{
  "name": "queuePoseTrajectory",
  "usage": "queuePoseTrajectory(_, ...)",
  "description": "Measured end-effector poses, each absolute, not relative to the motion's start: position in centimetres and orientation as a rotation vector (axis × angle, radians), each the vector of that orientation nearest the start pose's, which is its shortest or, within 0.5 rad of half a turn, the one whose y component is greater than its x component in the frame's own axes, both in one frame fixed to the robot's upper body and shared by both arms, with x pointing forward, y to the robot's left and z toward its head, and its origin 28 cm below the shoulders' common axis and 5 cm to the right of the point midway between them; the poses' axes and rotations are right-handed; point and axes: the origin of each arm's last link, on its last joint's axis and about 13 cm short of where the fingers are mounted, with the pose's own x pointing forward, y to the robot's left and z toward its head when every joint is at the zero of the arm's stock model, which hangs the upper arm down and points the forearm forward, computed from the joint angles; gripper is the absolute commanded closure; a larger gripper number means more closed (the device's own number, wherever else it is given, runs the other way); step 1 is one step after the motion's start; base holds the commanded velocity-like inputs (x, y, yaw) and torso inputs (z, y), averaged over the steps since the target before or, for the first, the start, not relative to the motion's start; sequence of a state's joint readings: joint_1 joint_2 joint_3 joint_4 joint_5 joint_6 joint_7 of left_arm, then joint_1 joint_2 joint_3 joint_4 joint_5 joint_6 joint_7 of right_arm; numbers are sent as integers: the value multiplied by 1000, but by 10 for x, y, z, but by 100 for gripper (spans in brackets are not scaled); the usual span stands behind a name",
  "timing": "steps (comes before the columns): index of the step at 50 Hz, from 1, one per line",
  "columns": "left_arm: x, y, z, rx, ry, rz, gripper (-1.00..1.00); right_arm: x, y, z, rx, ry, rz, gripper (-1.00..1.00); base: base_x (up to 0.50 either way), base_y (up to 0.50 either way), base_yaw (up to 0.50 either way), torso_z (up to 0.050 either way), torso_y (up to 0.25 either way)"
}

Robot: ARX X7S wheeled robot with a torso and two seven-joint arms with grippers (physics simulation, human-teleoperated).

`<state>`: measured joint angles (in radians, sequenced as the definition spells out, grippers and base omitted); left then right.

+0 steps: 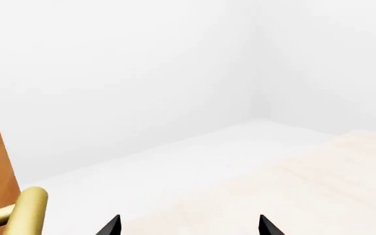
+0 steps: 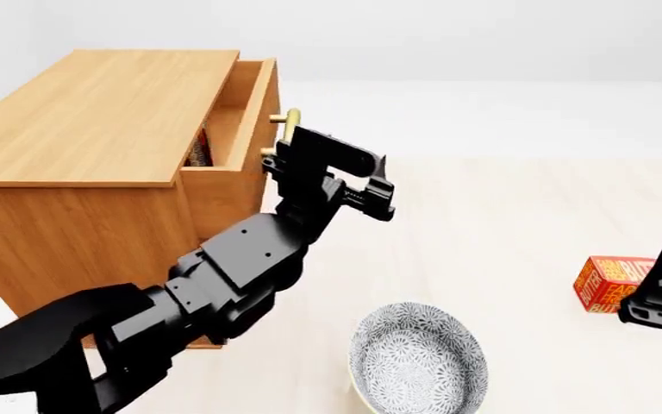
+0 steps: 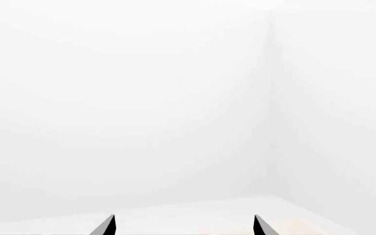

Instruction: Put the chocolate pudding in the top drawer of the cabinet and close it.

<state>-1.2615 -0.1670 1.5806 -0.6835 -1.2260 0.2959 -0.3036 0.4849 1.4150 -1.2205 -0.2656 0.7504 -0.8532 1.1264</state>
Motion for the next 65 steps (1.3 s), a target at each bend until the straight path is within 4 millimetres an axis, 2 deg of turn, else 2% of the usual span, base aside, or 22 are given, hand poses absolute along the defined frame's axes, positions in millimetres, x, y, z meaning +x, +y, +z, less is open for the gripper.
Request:
queuePoseTrajectory(9,375,139,155,79,-112,-382,-100,171,-234,147,-63,-367,-302,-100,0,0,0,0,0)
queuePoseTrajectory(18,374,155,154,76,-107,-321,-100,172,-233,146,-64,-365,-300,-100,0,0,0,-2,0)
queuePoseTrajectory(49,350,164,152,148,-122,-295,-100,175,-230,146,-64,-360,-295,-100,0,0,0,0,1)
queuePoseTrajectory(57,342,169,157,115,-129,-344,-100,173,-232,146,-65,-359,-294,-100,0,0,0,0,3)
queuePoseTrajectory(65,325,173,165,68,-141,-470,-100,173,-232,145,-67,-357,-290,-100,0,0,0,0,0)
